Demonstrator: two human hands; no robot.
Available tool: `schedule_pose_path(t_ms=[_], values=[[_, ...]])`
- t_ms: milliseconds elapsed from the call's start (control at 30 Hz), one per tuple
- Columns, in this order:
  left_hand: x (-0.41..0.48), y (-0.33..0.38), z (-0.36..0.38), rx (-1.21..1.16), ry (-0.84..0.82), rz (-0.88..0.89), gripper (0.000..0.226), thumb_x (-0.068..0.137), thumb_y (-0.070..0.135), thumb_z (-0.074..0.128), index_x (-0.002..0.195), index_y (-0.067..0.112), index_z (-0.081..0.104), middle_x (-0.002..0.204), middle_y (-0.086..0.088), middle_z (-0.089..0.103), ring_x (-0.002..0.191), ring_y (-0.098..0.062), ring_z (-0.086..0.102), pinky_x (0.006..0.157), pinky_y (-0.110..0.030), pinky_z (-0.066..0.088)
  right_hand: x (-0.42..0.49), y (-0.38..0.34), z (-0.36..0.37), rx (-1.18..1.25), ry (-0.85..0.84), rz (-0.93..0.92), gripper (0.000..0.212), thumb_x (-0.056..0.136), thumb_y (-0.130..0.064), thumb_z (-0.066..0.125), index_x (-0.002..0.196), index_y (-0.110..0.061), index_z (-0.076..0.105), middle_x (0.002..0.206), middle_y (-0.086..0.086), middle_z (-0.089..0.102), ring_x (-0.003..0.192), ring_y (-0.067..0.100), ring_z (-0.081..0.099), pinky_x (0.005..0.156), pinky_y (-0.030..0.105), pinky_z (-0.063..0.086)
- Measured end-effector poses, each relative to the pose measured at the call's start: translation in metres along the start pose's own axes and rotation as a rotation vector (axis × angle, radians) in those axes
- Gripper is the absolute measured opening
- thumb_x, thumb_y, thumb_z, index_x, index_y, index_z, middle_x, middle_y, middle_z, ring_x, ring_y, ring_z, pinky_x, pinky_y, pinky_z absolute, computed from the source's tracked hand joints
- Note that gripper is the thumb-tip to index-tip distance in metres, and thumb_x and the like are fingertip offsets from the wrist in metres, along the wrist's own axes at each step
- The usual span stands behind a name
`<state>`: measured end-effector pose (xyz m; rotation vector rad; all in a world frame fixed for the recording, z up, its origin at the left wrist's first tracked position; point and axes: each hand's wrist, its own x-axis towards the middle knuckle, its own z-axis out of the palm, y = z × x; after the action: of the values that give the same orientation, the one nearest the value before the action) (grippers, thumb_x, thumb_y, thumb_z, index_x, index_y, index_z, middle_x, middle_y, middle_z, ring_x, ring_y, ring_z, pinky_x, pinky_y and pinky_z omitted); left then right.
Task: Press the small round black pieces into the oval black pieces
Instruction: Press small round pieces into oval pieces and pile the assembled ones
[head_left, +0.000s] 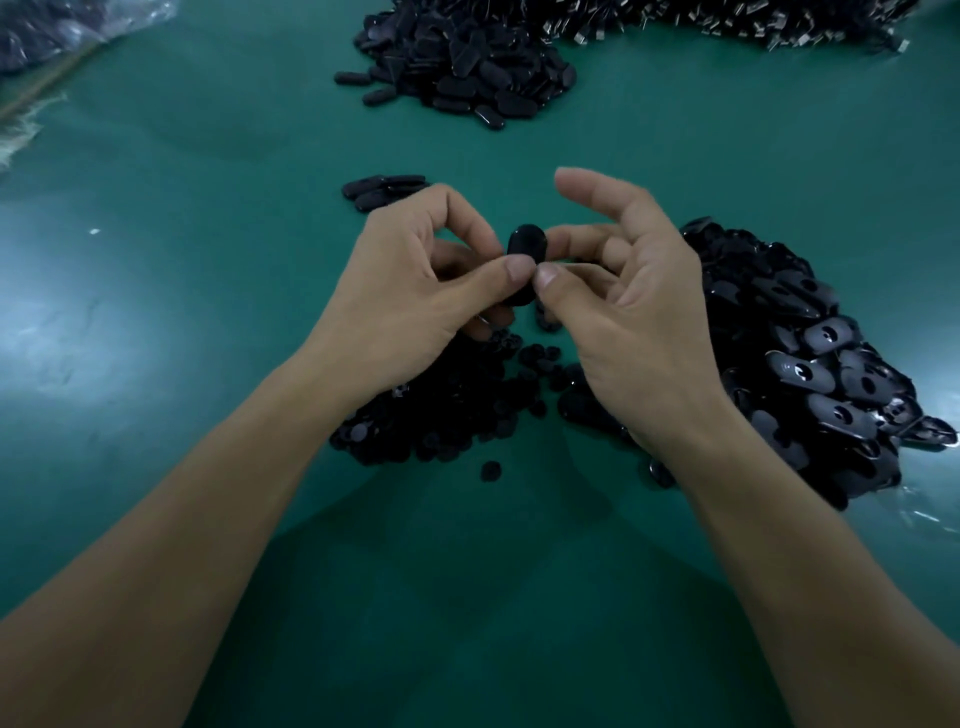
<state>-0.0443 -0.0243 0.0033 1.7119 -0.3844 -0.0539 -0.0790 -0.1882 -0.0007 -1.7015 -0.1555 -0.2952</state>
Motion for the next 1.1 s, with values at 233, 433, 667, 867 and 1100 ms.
schedule_pose_path(t_ms=[233,433,667,867,1100], values=[[-0.0012,0.0007,-0.0006,0.120,-0.001,0.040,0.003,0.089,0.031,0.072,0.091,0.030,0.071,0.066,-0.003,0.071,0.057,-0.011,0.063,0.051,-0.027,0.054,-0.0009,0.0003,0.0003,-0.003,-0.027,0.027,0.045,0.090,-0.006,0.062,0.129,-0.028,0.054,0.101,-0.003,0.069,0.083,0.011,0.068,0.073,0.024,0.056],[-0.0006,0.0056,-0.0025,0.086,0.049,0.047,0.011,0.088,0.017,0.077,0.083,0.015,0.067,0.066,0.001,0.069,0.054,-0.013,0.061,0.050,-0.023,0.054,0.0004,0.0014,-0.0019,0.025,0.042,0.013,0.040,0.086,-0.009,0.073,0.119,-0.027,0.056,0.105,0.001,0.068,0.079,0.005,0.069,0.074,0.019,0.054],[0.0035,0.0054,-0.0036,-0.054,0.179,-0.057,0.009,0.091,0.004,0.072,0.092,0.013,0.072,0.064,0.005,0.070,0.057,-0.008,0.065,0.059,-0.021,0.057,-0.0007,0.0072,-0.0024,-0.455,0.081,-0.081,0.021,0.095,-0.022,0.066,0.116,-0.021,0.069,0.093,-0.017,0.065,0.087,-0.001,0.062,0.080,0.010,0.045],[0.0050,0.0039,-0.0072,-0.154,0.323,-0.049,0.014,0.090,-0.002,0.072,0.086,0.008,0.063,0.068,-0.001,0.069,0.065,-0.015,0.070,0.066,-0.025,0.059,-0.0060,0.0061,-0.0003,-0.957,-0.306,-0.088,0.035,0.096,-0.046,0.061,0.123,-0.024,0.069,0.102,0.001,0.060,0.104,0.022,0.049,0.087,0.032,0.038],[0.0052,0.0014,-0.0076,-0.145,0.313,-0.055,0.009,0.089,-0.001,0.074,0.091,0.007,0.069,0.069,-0.001,0.072,0.068,-0.016,0.072,0.069,-0.025,0.059,-0.0072,0.0030,0.0018,-0.908,-0.315,-0.048,0.023,0.098,-0.032,0.062,0.118,-0.023,0.071,0.099,-0.001,0.060,0.102,0.020,0.055,0.089,0.036,0.045]])
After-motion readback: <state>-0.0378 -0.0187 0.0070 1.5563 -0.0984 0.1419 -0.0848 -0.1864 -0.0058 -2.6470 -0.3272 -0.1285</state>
